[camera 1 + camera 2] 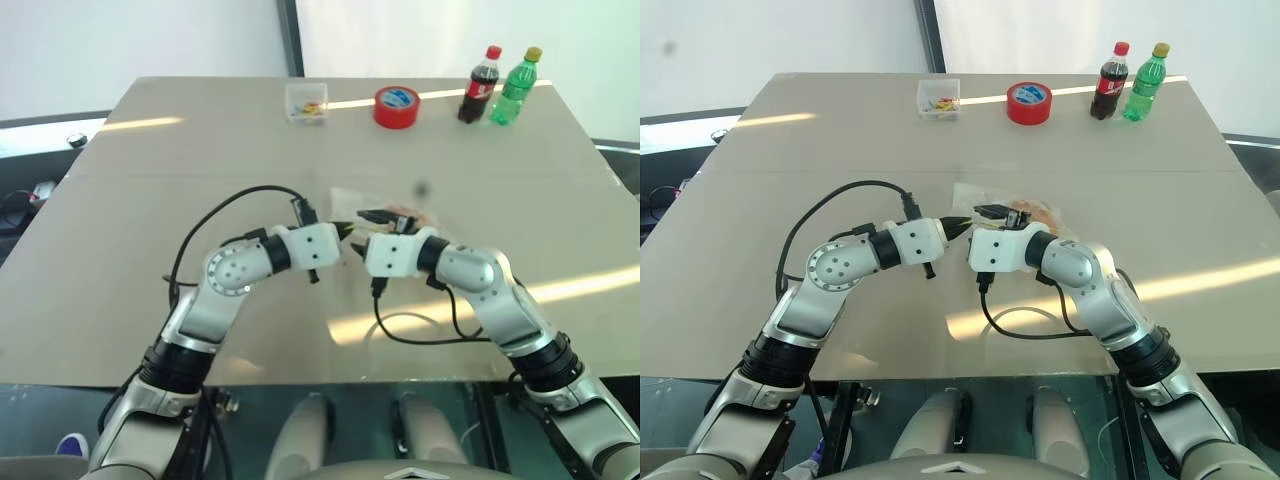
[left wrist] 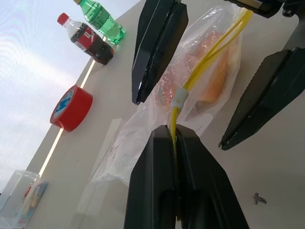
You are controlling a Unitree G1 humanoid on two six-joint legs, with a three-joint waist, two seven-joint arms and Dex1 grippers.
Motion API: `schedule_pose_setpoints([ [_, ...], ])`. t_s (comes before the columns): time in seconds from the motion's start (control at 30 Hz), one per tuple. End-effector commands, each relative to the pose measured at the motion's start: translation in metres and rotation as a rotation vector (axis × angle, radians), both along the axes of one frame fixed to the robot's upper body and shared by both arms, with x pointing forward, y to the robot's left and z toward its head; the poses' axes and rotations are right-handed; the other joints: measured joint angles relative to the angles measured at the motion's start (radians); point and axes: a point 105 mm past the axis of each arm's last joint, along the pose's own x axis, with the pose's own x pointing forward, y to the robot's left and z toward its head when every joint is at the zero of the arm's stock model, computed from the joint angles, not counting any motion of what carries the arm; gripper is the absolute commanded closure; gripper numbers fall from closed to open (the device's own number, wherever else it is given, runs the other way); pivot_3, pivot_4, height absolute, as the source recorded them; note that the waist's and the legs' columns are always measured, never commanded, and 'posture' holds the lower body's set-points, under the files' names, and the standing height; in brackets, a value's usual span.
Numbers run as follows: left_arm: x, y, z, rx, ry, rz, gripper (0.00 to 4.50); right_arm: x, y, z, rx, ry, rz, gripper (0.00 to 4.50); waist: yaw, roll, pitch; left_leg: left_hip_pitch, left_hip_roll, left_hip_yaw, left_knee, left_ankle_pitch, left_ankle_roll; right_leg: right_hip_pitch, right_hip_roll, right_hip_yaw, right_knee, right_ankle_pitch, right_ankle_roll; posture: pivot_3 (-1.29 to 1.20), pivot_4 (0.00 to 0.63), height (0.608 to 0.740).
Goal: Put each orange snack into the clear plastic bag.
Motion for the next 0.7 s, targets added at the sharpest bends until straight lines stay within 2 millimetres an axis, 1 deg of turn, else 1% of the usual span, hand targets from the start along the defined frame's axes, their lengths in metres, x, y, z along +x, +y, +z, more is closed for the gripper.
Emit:
schedule_pose_setpoints([
  [0.03, -0.003, -0.004, 0.008, -0.008, -0.036, -0.017, 4.50, -0.001, 0.002, 0.019, 0.034, -0.066, 0.018, 2.64, 0.000, 0.000, 0.000, 0.000, 0.000, 0.000, 0.000, 0.000, 0.000, 0.000, 0.000, 0.000, 0.000, 0.000, 0.000, 0.00, 0.150, 0.740],
  [0.07, -0.003, -0.004, 0.008, -0.008, -0.036, -0.017, 4.50, -0.001, 0.002, 0.020, 0.034, -0.067, 0.018, 2.90, 0.000, 0.000, 0.000, 0.000, 0.000, 0.000, 0.000, 0.000, 0.000, 0.000, 0.000, 0.000, 0.000, 0.000, 0.000, 0.00, 0.150, 0.740],
  [0.1, -0.003, -0.004, 0.008, -0.008, -0.036, -0.017, 4.50, -0.001, 0.002, 0.020, 0.035, -0.068, 0.018, 3.43, 0.000, 0.000, 0.000, 0.000, 0.000, 0.000, 0.000, 0.000, 0.000, 0.000, 0.000, 0.000, 0.000, 0.000, 0.000, 0.00, 0.150, 0.740],
  [0.13, -0.003, -0.004, 0.008, -0.007, -0.037, -0.017, 4.50, -0.001, 0.002, 0.021, 0.035, -0.068, 0.018, 3.85, 0.000, 0.000, 0.000, 0.000, 0.000, 0.000, 0.000, 0.000, 0.000, 0.000, 0.000, 0.000, 0.000, 0.000, 0.000, 0.00, 0.150, 0.740],
  [0.17, -0.003, -0.004, 0.008, -0.006, -0.037, -0.017, 4.50, -0.001, 0.002, 0.021, 0.036, -0.069, 0.018, 4.19, 0.000, 0.000, 0.000, 0.000, 0.000, 0.000, 0.000, 0.000, 0.000, 0.000, 0.000, 0.000, 0.000, 0.000, 0.000, 0.00, 0.150, 0.740],
  [0.2, -0.003, -0.004, 0.008, -0.006, -0.038, -0.016, 4.50, -0.001, 0.002, 0.022, 0.036, -0.071, 0.018, 4.43, 0.000, 0.000, 0.000, 0.000, 0.000, 0.000, 0.000, 0.000, 0.000, 0.000, 0.000, 0.000, 0.000, 0.000, 0.000, 0.00, 0.150, 0.740],
  [0.5, -0.002, -0.001, 0.011, -0.021, -0.039, -0.009, 4.50, -0.001, -0.002, 0.021, 0.025, -0.075, 0.006, 4.43, 0.000, 0.000, 0.000, 0.000, 0.000, 0.000, 0.000, 0.000, 0.000, 0.000, 0.000, 0.000, 0.000, 0.000, 0.000, 0.00, 0.150, 0.740],
  [0.57, 0.000, 0.002, 0.013, -0.035, -0.037, 0.002, 4.50, 0.001, -0.006, 0.019, 0.021, -0.072, -0.013, 4.43, 0.000, 0.000, 0.000, 0.000, 0.000, 0.000, 0.000, 0.000, 0.000, 0.000, 0.000, 0.000, 0.000, 0.000, 0.000, 0.00, 0.150, 0.740],
  [0.7, 0.004, 0.011, 0.014, -0.025, -0.041, 0.022, 4.50, 0.011, -0.031, 0.011, -0.013, -0.063, -0.103, 4.43, 0.000, 0.000, 0.000, 0.000, 0.000, 0.000, 0.000, 0.000, 0.000, 0.000, 0.000, 0.000, 0.000, 0.000, 0.000, 0.00, 0.150, 0.740],
])
